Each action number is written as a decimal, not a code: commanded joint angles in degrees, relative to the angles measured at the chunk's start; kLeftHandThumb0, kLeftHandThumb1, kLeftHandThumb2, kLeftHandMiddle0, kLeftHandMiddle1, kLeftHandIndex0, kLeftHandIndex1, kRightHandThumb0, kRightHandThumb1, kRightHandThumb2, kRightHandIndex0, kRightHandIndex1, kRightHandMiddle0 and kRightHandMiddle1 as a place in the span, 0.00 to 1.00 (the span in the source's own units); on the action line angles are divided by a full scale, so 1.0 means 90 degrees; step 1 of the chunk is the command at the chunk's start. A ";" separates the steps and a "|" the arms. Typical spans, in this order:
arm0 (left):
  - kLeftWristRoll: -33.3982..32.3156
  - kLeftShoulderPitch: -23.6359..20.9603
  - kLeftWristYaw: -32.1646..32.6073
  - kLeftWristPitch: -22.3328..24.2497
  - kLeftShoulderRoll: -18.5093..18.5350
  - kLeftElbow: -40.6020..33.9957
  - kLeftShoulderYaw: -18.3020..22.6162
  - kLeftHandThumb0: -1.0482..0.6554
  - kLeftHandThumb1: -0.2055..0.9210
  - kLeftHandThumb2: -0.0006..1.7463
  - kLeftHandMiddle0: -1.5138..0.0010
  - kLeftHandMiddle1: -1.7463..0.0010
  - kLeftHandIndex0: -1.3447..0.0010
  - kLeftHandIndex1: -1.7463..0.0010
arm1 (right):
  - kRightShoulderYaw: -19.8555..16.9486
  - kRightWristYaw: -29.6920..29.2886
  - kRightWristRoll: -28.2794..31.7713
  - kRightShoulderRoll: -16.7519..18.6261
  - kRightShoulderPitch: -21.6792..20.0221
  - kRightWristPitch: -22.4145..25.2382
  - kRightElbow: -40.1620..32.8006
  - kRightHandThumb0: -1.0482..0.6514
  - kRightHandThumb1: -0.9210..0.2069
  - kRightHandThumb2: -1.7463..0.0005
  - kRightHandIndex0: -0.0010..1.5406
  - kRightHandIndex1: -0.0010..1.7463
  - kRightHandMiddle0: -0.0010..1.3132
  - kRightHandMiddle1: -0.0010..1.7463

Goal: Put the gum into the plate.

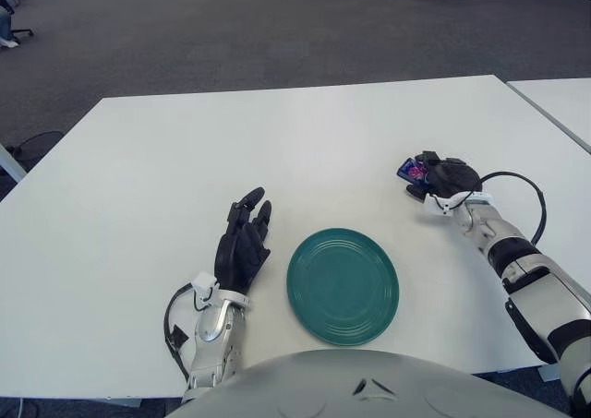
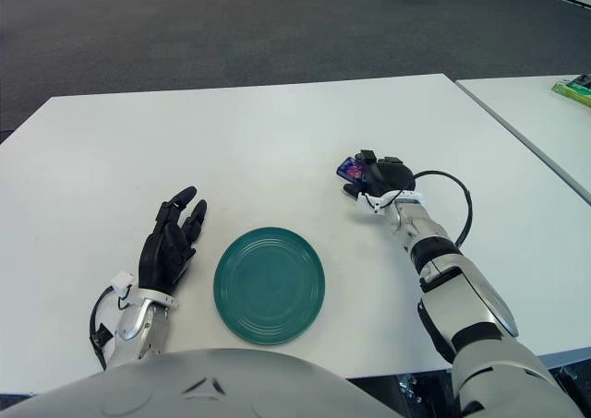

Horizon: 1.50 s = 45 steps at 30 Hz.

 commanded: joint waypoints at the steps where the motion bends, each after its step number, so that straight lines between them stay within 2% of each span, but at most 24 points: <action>1: 0.0078 0.0010 0.0072 0.0002 -0.0053 0.0005 0.0058 0.07 1.00 0.49 0.78 0.99 1.00 0.51 | 0.0493 0.0581 -0.0299 0.0143 0.1237 0.0064 0.0647 0.18 0.00 0.67 0.38 0.83 0.09 0.78; 3: 0.0086 0.0015 0.0079 0.0006 -0.0047 -0.0012 0.0063 0.07 1.00 0.49 0.78 0.99 1.00 0.51 | 0.0475 0.0552 -0.0257 0.0111 0.1268 0.0013 0.0631 0.19 0.00 0.68 0.40 0.93 0.12 0.85; 5: 0.0092 0.0024 0.0084 0.0017 -0.0044 -0.0031 0.0060 0.07 1.00 0.50 0.78 0.99 1.00 0.52 | 0.0459 0.0515 -0.0238 0.0042 0.1302 -0.0057 0.0627 0.19 0.00 0.68 0.43 0.96 0.14 0.91; 7: 0.0099 0.0029 0.0089 0.0034 -0.0041 -0.0037 0.0057 0.08 1.00 0.49 0.78 1.00 1.00 0.52 | 0.0451 0.0470 -0.0237 -0.0053 0.1307 -0.0166 0.0704 0.20 0.00 0.68 0.47 0.99 0.16 0.95; 11: 0.0111 0.0023 0.0112 0.0056 -0.0060 -0.0027 0.0053 0.08 1.00 0.49 0.78 0.99 1.00 0.52 | 0.0475 0.0412 -0.0272 -0.0150 0.1285 -0.0270 0.0796 0.21 0.00 0.69 0.50 1.00 0.19 0.99; 22: -0.0058 -0.0016 0.0068 0.0087 -0.0150 0.0025 0.0053 0.09 1.00 0.49 0.74 0.98 0.99 0.49 | 0.0623 0.0201 -0.0391 -0.0275 0.1147 -0.0364 0.0909 0.21 0.00 0.68 0.51 1.00 0.22 1.00; 25: -0.0083 -0.0031 0.0052 0.0087 -0.0155 0.0037 0.0045 0.09 1.00 0.49 0.74 0.98 1.00 0.49 | 0.0673 0.0113 -0.0434 -0.0314 0.1099 -0.0381 0.0928 0.24 0.00 0.67 0.55 1.00 0.33 1.00; 28: -0.0089 -0.0047 0.0046 0.0073 -0.0163 0.0051 0.0032 0.09 1.00 0.48 0.74 0.98 1.00 0.49 | 0.0714 0.0006 -0.0475 -0.0343 0.1066 -0.0398 0.0965 0.26 0.00 0.67 0.58 1.00 0.39 1.00; 37: -0.0144 -0.0077 0.0037 0.0014 -0.0203 0.0075 0.0021 0.10 1.00 0.48 0.73 0.98 1.00 0.49 | 0.1021 -0.0245 -0.0806 -0.0455 0.0833 -0.0348 0.1267 0.30 0.00 0.65 0.63 1.00 0.50 1.00; 44: -0.0241 -0.0044 0.0026 0.0014 -0.0225 0.0068 0.0054 0.10 1.00 0.48 0.72 0.98 0.99 0.48 | 0.1108 -0.0253 -0.0848 -0.0446 0.0622 -0.0267 0.1563 0.33 0.00 0.62 0.61 1.00 0.51 1.00; 45: -0.0257 -0.0038 0.0021 0.0015 -0.0226 0.0066 0.0058 0.10 1.00 0.48 0.72 0.98 0.99 0.48 | 0.1111 -0.0257 -0.0839 -0.0438 0.0617 -0.0256 0.1577 0.35 0.08 0.58 0.59 1.00 0.42 1.00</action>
